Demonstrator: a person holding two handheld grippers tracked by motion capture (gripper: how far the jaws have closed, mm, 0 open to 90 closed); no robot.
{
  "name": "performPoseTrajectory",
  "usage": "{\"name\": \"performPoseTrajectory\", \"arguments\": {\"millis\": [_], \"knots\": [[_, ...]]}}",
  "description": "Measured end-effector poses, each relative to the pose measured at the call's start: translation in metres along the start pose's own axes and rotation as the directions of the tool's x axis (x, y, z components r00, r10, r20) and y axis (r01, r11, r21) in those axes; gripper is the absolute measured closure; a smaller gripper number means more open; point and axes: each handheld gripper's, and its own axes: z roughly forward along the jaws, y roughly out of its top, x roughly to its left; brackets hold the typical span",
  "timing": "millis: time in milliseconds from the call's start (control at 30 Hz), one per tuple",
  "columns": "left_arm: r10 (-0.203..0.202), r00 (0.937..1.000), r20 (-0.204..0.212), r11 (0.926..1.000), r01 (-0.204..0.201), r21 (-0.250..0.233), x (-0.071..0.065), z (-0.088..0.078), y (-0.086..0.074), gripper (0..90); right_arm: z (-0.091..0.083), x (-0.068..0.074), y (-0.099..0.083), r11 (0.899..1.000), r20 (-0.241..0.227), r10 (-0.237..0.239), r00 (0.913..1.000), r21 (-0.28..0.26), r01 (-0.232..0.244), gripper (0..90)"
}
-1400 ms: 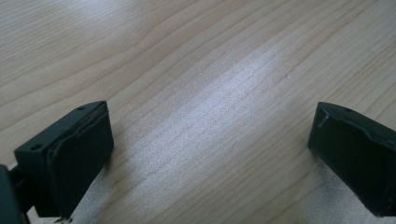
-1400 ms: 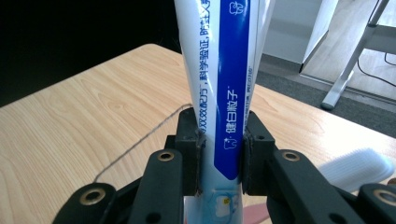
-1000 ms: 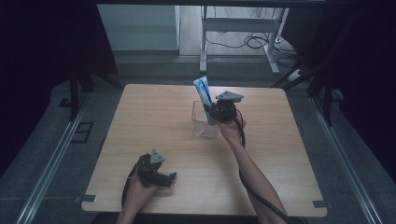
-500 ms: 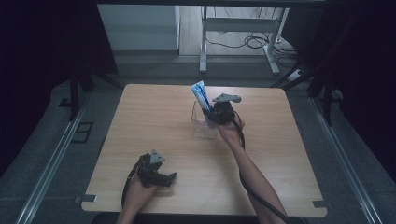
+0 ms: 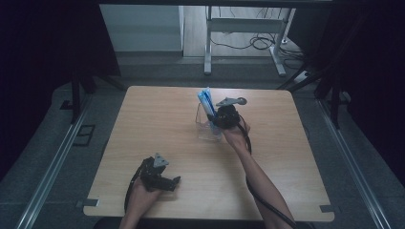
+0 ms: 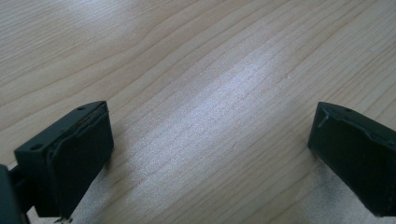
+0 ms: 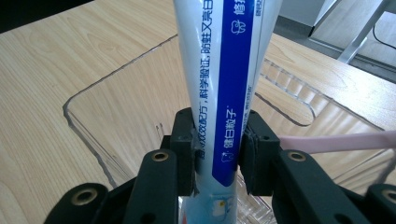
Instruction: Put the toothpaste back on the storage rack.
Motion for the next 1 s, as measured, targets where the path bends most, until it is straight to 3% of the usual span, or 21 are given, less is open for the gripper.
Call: {"name": "performPoseTrajectory", "arguments": {"millis": [200, 367, 633, 1000], "knots": [[0.0, 1.0, 0.001, 1.0, 0.0, -0.001, 0.0, 0.0, 0.0, 0.3, 0.0, 0.0, 0.002, 1.0, -0.006, -0.005, 1.0, 0.01, 0.005, 66.7], [0.0, 1.0, 0.001, 1.0, 0.0, 0.0, 0.0, 0.0, 0.0, 0.3, -0.003, 0.002, 0.007, 1.0, -0.046, 0.004, 0.9989, -0.026, -0.005, 61.8], [-0.001, 1.0, 0.001, 1.0, 0.001, -0.001, 0.0, 0.0, 0.0, 0.3, -0.01, 0.002, 0.014, 1.0, -0.034, 0.013, 0.9993, -0.025, -0.014, 58.6], [-0.001, 1.0, 0.001, 1.0, 0.001, -0.001, 0.0, 0.0, 0.0, 0.3, -0.026, 0.0, 0.016, 0.998, -0.053, 0.029, 0.9982, -0.048, -0.031, 53.4]]}}
